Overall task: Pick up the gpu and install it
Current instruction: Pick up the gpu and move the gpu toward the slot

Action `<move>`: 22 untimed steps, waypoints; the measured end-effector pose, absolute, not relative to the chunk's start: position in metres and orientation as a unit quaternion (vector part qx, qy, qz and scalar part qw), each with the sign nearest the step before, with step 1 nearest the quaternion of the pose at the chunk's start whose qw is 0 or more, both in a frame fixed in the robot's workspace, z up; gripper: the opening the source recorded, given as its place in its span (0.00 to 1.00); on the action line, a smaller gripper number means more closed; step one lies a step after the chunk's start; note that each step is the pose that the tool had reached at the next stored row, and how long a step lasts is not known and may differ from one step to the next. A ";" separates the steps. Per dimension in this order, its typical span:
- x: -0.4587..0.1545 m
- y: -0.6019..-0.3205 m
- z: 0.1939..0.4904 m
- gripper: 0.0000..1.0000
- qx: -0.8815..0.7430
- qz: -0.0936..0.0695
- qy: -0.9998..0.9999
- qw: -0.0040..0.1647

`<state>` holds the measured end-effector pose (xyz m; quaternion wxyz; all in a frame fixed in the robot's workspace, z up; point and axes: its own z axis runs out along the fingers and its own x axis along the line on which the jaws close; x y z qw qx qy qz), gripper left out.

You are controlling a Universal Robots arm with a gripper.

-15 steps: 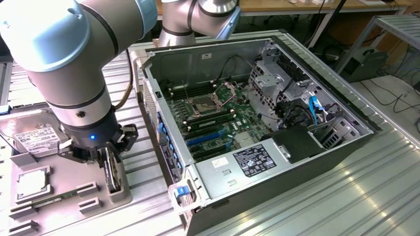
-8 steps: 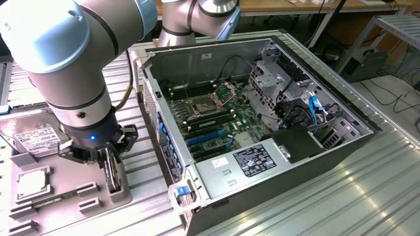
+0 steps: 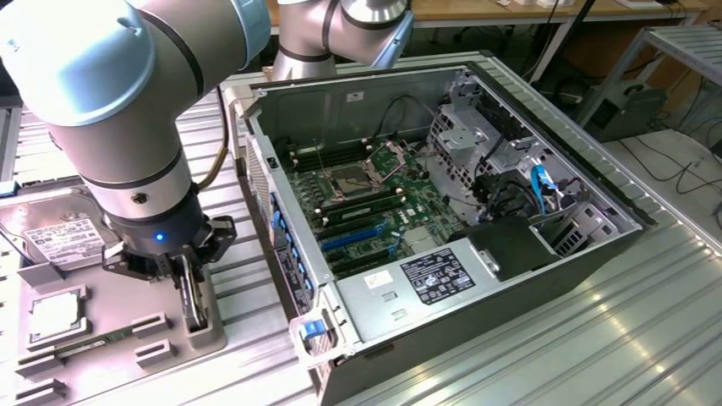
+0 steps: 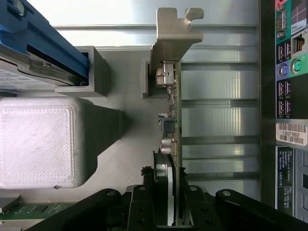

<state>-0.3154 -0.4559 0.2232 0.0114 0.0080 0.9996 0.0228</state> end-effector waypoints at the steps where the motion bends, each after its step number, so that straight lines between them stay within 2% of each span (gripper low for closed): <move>1: -0.315 -0.456 0.223 0.28 0.008 0.023 1.000 0.011; 15: -0.315 -0.456 0.224 0.28 0.008 0.023 1.000 0.012; 22: -0.315 -0.456 0.245 0.28 0.008 0.023 1.000 0.011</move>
